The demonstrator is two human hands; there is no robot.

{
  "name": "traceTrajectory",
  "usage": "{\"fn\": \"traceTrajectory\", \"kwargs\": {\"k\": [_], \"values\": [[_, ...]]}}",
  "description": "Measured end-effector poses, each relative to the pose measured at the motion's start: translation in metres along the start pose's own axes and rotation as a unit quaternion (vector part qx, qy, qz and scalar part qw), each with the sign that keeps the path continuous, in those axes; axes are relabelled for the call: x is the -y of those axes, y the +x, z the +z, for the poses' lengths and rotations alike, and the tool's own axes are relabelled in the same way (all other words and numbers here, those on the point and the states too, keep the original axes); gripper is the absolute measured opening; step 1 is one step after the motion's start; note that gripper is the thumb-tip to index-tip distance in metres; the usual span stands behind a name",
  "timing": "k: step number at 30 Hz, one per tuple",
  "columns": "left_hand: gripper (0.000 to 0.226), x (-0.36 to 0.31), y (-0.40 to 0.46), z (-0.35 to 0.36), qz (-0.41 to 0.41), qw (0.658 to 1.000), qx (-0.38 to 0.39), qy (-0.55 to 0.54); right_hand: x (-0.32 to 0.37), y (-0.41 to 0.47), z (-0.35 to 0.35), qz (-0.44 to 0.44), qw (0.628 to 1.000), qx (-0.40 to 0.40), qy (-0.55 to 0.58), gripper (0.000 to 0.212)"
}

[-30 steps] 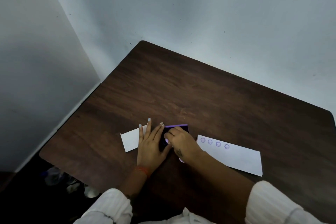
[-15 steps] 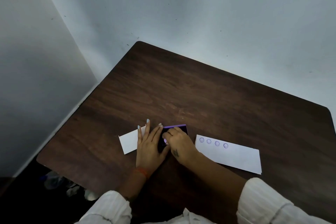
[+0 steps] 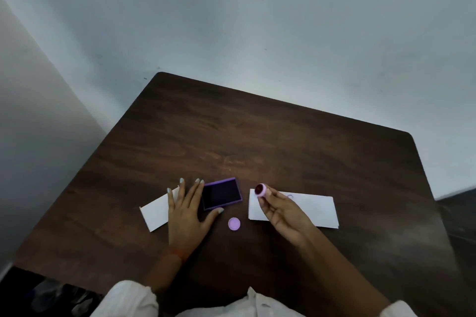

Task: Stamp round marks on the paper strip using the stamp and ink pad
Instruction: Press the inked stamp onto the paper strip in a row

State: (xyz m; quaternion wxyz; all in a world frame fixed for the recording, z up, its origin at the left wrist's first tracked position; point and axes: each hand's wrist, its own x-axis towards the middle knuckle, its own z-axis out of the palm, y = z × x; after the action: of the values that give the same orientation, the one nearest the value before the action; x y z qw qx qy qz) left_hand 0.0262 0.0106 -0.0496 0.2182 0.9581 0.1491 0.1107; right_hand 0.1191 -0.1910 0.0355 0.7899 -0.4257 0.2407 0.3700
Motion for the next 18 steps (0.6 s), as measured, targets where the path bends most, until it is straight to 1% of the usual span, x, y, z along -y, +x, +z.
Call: {"fn": "traceTrajectory", "kwargs": {"k": [3, 7, 8, 10, 11, 12, 15, 17, 18], "values": [[0.08, -0.006, 0.002, -0.001, 0.0, 1.0, -0.018, -0.011, 0.007, -0.022, -0.018, -0.002, 0.995, -0.025, 0.094, 0.014], [0.082, -0.031, 0.013, -0.003, 0.055, 0.997, -0.029, -0.037, 0.011, -0.033, -0.038, -0.044, 0.989, -0.021, 0.141, 0.023], [0.082, -0.04, 0.016, -0.001, 0.075, 0.996, -0.025, -0.043, 0.011, -0.034, -0.044, -0.054, 0.987, -0.014, 0.148, 0.03], [0.079, -0.057, 0.021, 0.003, 0.116, 0.992, -0.009, -0.05, 0.013, -0.035, -0.056, -0.068, 0.985, 0.006, 0.156, 0.052], [0.078, -0.066, 0.023, 0.006, 0.134, 0.99, 0.006, -0.052, 0.014, -0.035, -0.062, -0.075, 0.984, 0.01, 0.159, 0.055], [0.076, -0.073, 0.025, 0.009, 0.147, 0.988, 0.022, -0.052, 0.014, -0.034, -0.066, -0.083, 0.984, 0.009, 0.159, 0.052], [0.073, -0.094, 0.031, 0.02, 0.187, 0.979, 0.065, -0.044, 0.019, -0.032, -0.075, -0.105, 0.984, -0.021, 0.139, 0.03], [0.072, -0.104, 0.035, 0.028, 0.211, 0.974, 0.081, -0.029, 0.024, -0.028, -0.082, -0.123, 0.985, -0.045, 0.116, 0.029], [0.072, -0.108, 0.037, 0.031, 0.216, 0.972, 0.089, -0.02, 0.027, -0.025, -0.085, -0.134, 0.984, -0.064, 0.097, 0.025]]}}
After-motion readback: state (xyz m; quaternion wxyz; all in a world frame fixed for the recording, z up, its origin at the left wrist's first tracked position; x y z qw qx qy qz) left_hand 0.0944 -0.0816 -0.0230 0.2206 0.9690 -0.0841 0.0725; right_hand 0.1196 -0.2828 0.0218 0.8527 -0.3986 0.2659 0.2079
